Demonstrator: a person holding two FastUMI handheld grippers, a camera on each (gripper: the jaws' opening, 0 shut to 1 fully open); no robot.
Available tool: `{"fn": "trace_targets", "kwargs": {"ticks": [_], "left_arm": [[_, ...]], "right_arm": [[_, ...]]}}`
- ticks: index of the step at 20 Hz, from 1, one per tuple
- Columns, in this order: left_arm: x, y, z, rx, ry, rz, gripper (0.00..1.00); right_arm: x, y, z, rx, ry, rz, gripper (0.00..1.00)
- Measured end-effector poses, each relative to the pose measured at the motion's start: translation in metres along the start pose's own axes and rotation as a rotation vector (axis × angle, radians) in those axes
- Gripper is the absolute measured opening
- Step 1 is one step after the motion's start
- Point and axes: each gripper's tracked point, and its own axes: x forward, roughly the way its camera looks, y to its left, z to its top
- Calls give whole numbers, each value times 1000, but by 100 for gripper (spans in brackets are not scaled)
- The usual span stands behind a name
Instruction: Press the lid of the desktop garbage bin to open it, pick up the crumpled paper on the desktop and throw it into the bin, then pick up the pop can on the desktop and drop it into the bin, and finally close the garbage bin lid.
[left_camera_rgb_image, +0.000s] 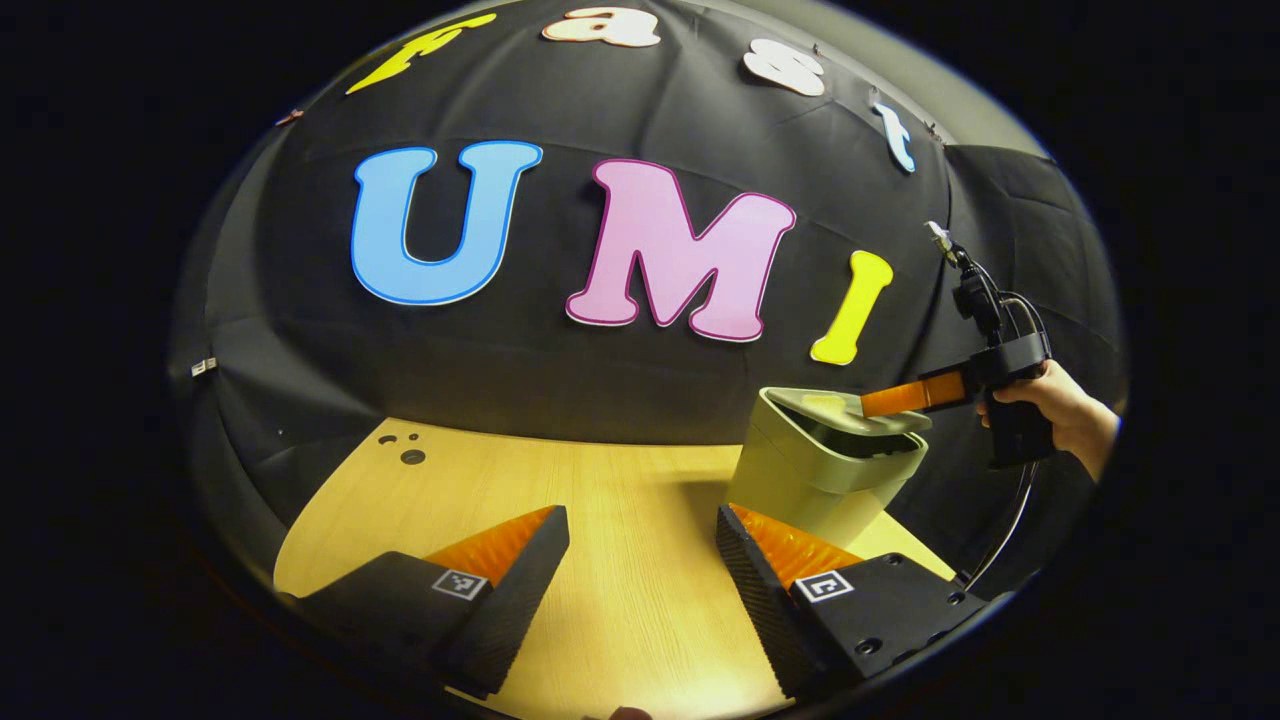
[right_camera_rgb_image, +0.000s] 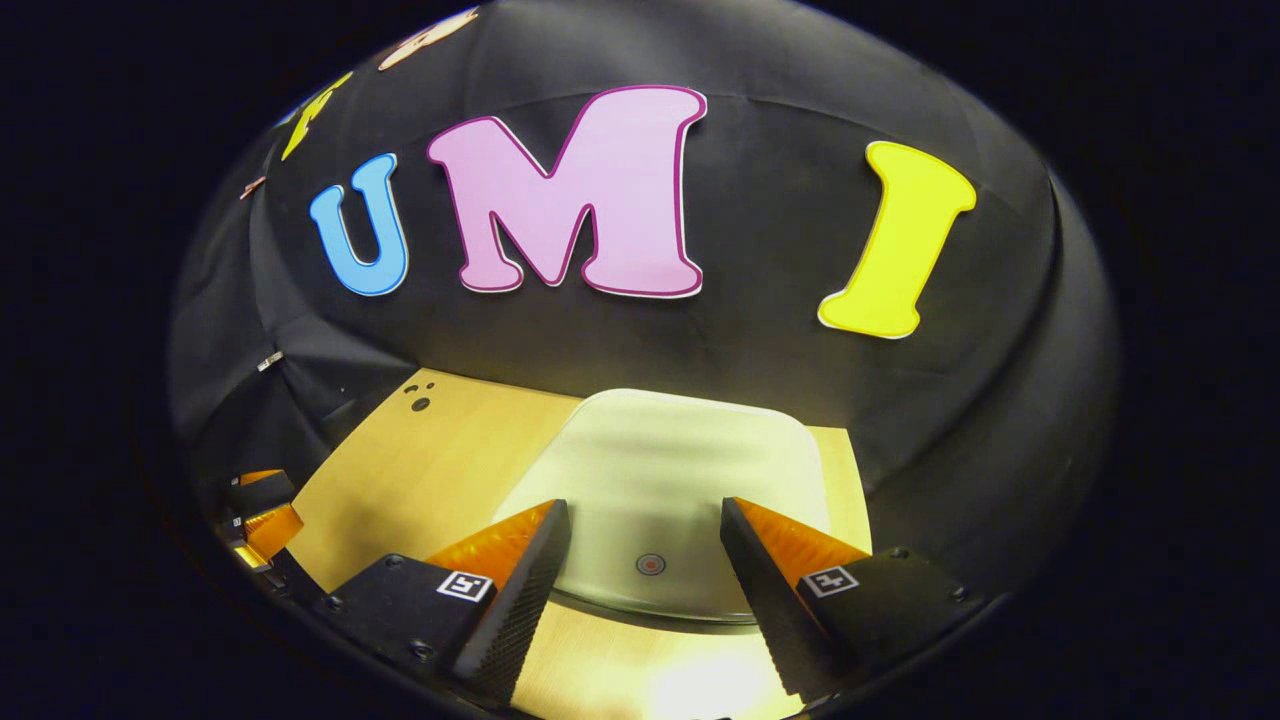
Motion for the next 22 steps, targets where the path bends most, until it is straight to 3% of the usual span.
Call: {"fn": "trace_targets", "kwargs": {"ticks": [16,22], "left_arm": [[-1,2,-4,6,18,4,96],[-1,2,-3,13,21,1,96]], "right_arm": [[6,-5,-30,-4,100,34,97],[11,1,-23,-22,27,34,97]]}}
